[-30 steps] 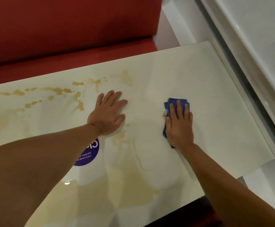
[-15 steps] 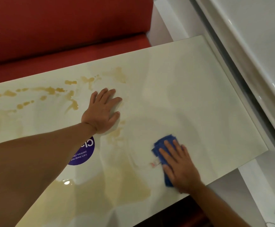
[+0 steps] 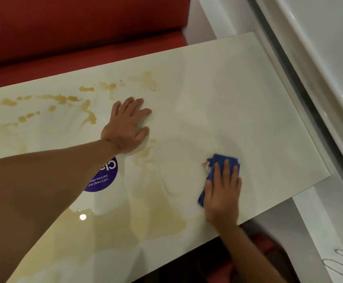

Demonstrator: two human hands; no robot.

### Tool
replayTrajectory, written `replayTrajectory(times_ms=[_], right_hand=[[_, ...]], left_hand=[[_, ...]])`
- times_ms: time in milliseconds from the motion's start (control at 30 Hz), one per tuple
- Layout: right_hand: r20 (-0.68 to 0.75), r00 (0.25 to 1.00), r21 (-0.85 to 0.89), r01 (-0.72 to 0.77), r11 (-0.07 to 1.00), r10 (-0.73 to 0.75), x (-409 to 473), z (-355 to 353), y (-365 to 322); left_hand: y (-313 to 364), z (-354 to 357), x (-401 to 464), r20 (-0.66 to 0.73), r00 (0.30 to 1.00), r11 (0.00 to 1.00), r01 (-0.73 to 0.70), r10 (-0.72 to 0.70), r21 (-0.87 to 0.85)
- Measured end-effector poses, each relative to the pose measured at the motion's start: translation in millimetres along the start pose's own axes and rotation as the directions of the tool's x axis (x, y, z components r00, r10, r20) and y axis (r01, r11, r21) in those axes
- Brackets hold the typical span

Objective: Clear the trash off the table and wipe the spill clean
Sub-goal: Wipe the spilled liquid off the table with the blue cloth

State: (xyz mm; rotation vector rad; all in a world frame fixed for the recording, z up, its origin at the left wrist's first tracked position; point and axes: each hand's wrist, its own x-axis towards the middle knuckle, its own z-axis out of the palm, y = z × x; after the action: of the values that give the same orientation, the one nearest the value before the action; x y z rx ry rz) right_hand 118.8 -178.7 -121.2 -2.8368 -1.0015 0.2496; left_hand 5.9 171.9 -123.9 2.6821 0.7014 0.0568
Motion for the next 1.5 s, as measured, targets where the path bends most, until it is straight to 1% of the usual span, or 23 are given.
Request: replayTrajectory(times_ms=[67, 133, 233, 267, 300, 333, 400, 467, 533, 600, 700, 867, 933, 1000, 1100, 1233, 1300, 1333, 1400, 1500], right_hand=[[0.026, 0.999, 0.01, 0.04, 0.999, -0.04, -45, 7, -25], [0.07, 0.993, 0.004, 0.097, 0.995, -0.097, -60, 8, -31], [0.086, 0.969, 0.011, 0.232, 0.973, -0.233, -35, 4, -12], [0.082, 0.964, 0.018, 0.253, 0.967, -0.254, -19, 1, -4], [0.077, 0.968, 0.03, 0.238, 0.971, -0.239, -1, -1, 5], [0.074, 0.978, 0.035, 0.193, 0.981, -0.195, 20, -5, 13], [0.053, 0.997, 0.041, 0.045, 0.998, -0.047, 62, -11, 25], [-0.001, 0.996, 0.052, -0.085, 0.995, 0.085, 97, -15, 31], [-0.027, 0.987, 0.039, -0.158, 0.987, 0.159, 111, -16, 28], [-0.026, 0.98, 0.033, -0.197, 0.98, 0.198, 101, -12, 18], [-0.003, 0.99, 0.0, -0.138, 0.99, 0.138, 44, -3, -10], [0.022, 1.0, 0.027, 0.015, 1.0, -0.016, -75, 16, -66], [0.035, 0.995, 0.041, 0.088, 0.995, -0.089, -80, 17, -64], [0.019, 0.992, 0.043, 0.123, 0.992, -0.123, -59, 14, -55], [0.002, 0.997, 0.041, 0.073, 0.996, -0.073, 1, 8, -38], [-0.019, 0.995, 0.073, -0.095, 0.993, 0.097, 91, -3, -16], [-0.038, 0.985, 0.08, -0.164, 0.983, 0.167, 112, -5, -15], [-0.042, 0.984, 0.073, -0.172, 0.982, 0.175, 111, -4, -18], [-0.037, 0.989, 0.052, -0.143, 0.988, 0.145, 90, -1, -27], [-0.021, 0.997, 0.017, -0.068, 0.998, 0.069, 20, 7, -51]], left_hand=[[1, -1, 0, 0.01, 1.0, 1.0, 0.004, -0.004, 0.005], [1, -2, 0, 0.015, 1.0, 1.0, 0.007, -0.007, 0.005], [0, -1, 1, 0.01, 1.0, 1.0, 0.003, -0.003, 0.002], [0, -1, 0, 0.008, 1.0, 1.0, 0.002, -0.002, -0.002], [1, -1, 0, 0.005, 1.0, 1.0, 0.001, -0.001, -0.003], [1, -2, 1, 0.0, 1.0, 1.0, 0.001, -0.001, -0.004], [2, -2, 0, -0.01, 1.0, 1.0, -0.002, 0.002, -0.011], [3, -2, 0, -0.018, 1.0, 1.0, -0.008, 0.008, -0.015], [3, -2, -1, -0.022, 1.0, 1.0, -0.011, 0.011, -0.002], [3, -1, -2, -0.015, 1.0, 1.0, -0.014, 0.014, -0.001], [2, 0, -1, -0.017, 1.0, 1.0, -0.009, 0.009, 0.004], [2, -2, 0, -0.004, 1.0, 1.0, -0.002, 0.002, 0.008], [2, -1, 0, -0.011, 1.0, 1.0, 0.004, -0.004, 0.003], [1, -1, 0, -0.009, 1.0, 1.0, 0.004, -0.004, -0.001], [1, 0, 0, -0.015, 1.0, 1.0, 0.001, -0.001, -0.007], [1, 0, 0, -0.03, 1.0, 1.0, -0.003, 0.003, -0.017], [1, 0, 0, -0.03, 1.0, 1.0, -0.004, 0.004, -0.014], [1, 0, 0, -0.029, 1.0, 1.0, -0.005, 0.005, -0.012], [1, 1, -1, -0.027, 1.0, 1.0, -0.008, 0.008, -0.011], [0, 0, 0, -0.022, 1.0, 1.0, -0.005, 0.004, -0.018]])
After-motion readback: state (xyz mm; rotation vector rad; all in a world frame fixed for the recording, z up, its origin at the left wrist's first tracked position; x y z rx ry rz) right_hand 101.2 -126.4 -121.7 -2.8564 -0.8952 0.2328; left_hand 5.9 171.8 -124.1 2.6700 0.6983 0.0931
